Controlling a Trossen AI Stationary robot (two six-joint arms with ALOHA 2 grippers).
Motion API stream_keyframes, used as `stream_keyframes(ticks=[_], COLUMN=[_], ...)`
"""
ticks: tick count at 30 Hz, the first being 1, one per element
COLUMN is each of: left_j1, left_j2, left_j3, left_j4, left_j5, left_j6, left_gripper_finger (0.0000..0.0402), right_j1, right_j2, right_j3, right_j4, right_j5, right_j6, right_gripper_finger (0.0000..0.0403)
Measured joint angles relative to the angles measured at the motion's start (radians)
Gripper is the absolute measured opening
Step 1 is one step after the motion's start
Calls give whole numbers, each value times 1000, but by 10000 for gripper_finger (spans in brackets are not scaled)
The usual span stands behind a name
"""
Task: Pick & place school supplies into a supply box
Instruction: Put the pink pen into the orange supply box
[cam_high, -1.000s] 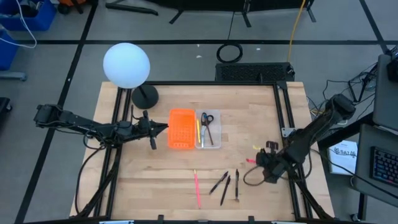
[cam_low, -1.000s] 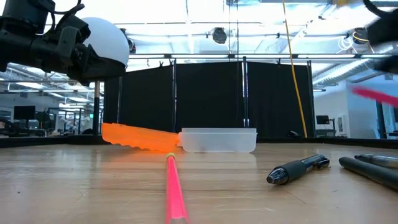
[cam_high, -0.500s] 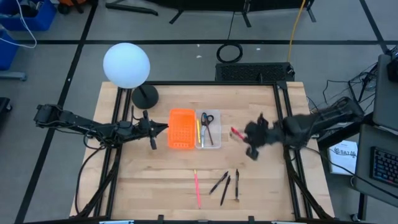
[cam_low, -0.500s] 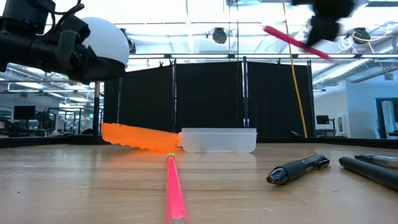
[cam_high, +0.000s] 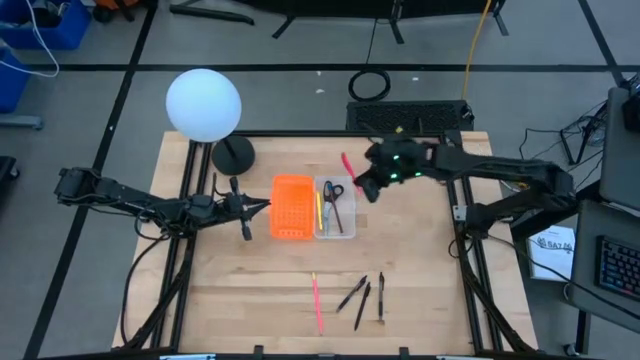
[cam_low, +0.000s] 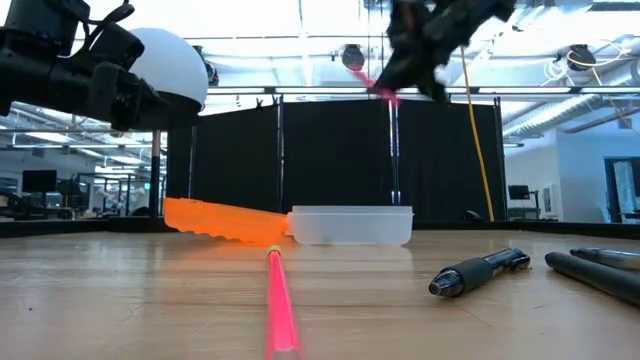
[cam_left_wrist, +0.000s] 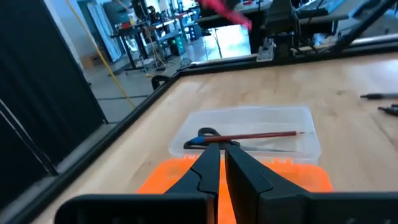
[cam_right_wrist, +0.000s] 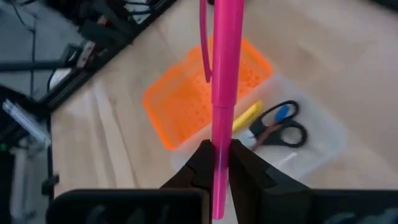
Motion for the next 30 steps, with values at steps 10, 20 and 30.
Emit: stream_keyframes(ticks=[10, 20, 30], left_j1=[1, 1, 1], left_j2=[-2, -2, -2], left_j3=[0, 0, 0], left_j4=[23, -32, -70], left_j5=[-13, -36, -36], left_j6=[114, 137, 141], left_gripper_finger=[31, 31, 31], right_j1=[61, 72, 133], right_j2=[196, 367, 425], right_j3=[-168, -174, -174], right_j4=[480, 691, 666], right_j5=[-17, 80, 115], right_j6=[288, 454, 585], right_gripper_finger=[19, 19, 19])
